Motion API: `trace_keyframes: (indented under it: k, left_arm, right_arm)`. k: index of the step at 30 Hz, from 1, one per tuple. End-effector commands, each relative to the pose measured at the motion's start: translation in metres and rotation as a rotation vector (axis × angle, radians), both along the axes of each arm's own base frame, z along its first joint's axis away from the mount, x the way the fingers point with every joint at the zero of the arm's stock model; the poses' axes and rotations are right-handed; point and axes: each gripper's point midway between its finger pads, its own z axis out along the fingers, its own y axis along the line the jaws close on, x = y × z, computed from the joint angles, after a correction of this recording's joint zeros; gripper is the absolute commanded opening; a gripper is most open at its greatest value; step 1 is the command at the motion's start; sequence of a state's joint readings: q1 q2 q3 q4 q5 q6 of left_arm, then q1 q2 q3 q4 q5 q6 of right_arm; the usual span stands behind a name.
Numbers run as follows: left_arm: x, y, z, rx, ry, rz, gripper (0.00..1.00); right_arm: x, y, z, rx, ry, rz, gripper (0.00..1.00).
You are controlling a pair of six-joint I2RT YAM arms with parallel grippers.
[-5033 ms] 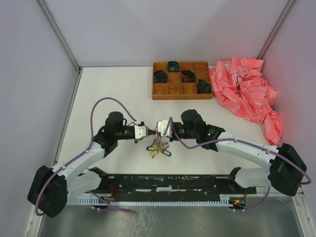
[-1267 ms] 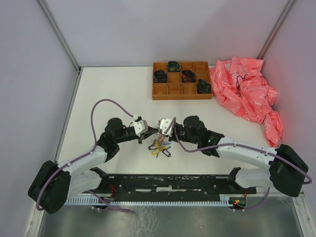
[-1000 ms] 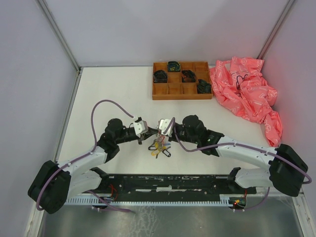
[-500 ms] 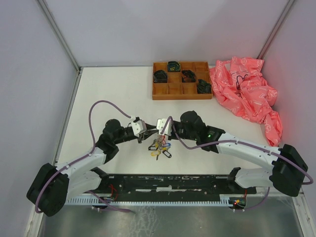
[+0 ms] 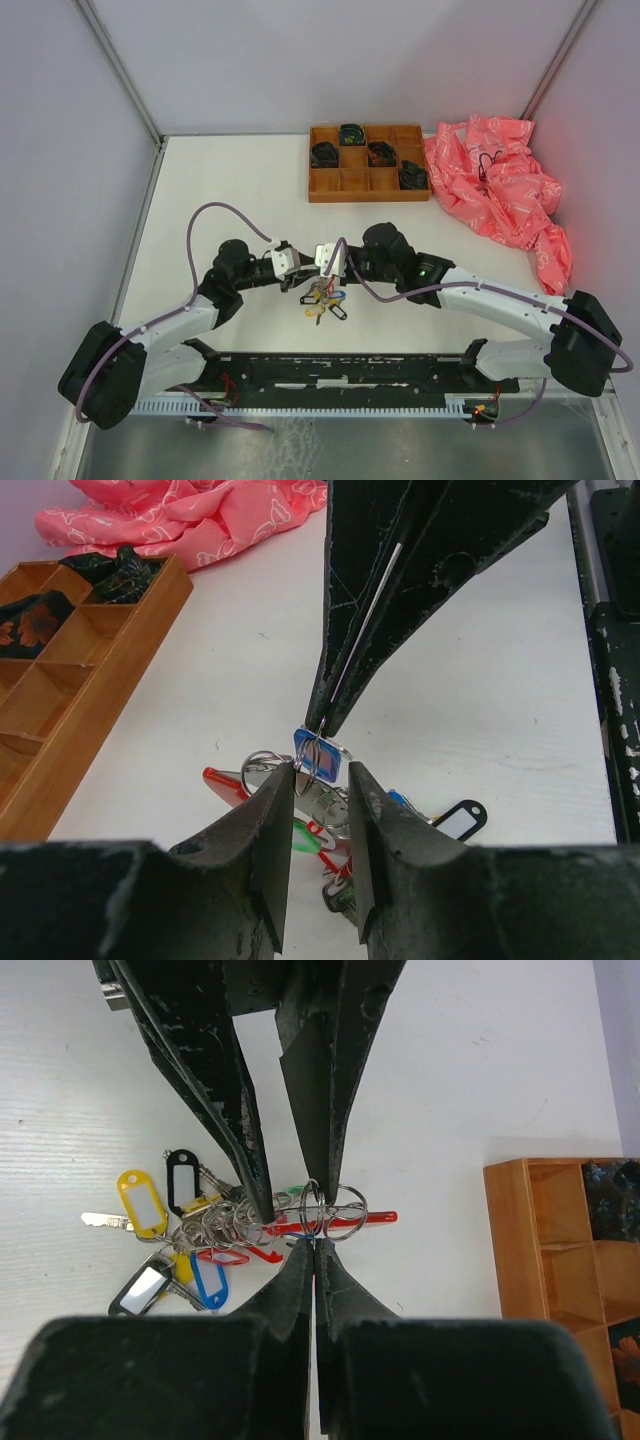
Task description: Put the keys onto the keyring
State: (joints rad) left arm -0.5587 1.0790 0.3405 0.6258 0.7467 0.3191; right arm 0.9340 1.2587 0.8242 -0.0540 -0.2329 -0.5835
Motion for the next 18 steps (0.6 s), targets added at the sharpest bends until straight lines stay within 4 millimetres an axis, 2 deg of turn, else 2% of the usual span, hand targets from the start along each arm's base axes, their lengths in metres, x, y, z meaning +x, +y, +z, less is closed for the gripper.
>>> trace_keyframes:
  k: [1,8,11,13,18]
  left_arm:
    - [0.004,-0.009,0.022,-0.011,-0.099,-0.054,0.35]
    - [0.001,-0.011,0.023,-0.004,-0.102,-0.085,0.3]
    - [0.001,-0.011,0.02,0.013,-0.095,-0.093,0.19]
    - [0.0,-0.011,0.019,0.022,-0.089,-0.096,0.05]
    - [-0.001,-0.008,0.015,0.035,-0.077,-0.087,0.03]
  right_arm:
    - [0.003,0.013,0.031,0.064,-0.049,0.041,0.01]
    - [-0.001,0.015,0.028,0.052,-0.036,0.067,0.01]
    - [0.0,0.013,0.029,0.05,-0.044,0.057,0.01]
    - [0.003,0.009,0.029,0.042,-0.057,0.033,0.01]
    - [0.011,-0.005,0.022,0.018,-0.081,-0.044,0.01]
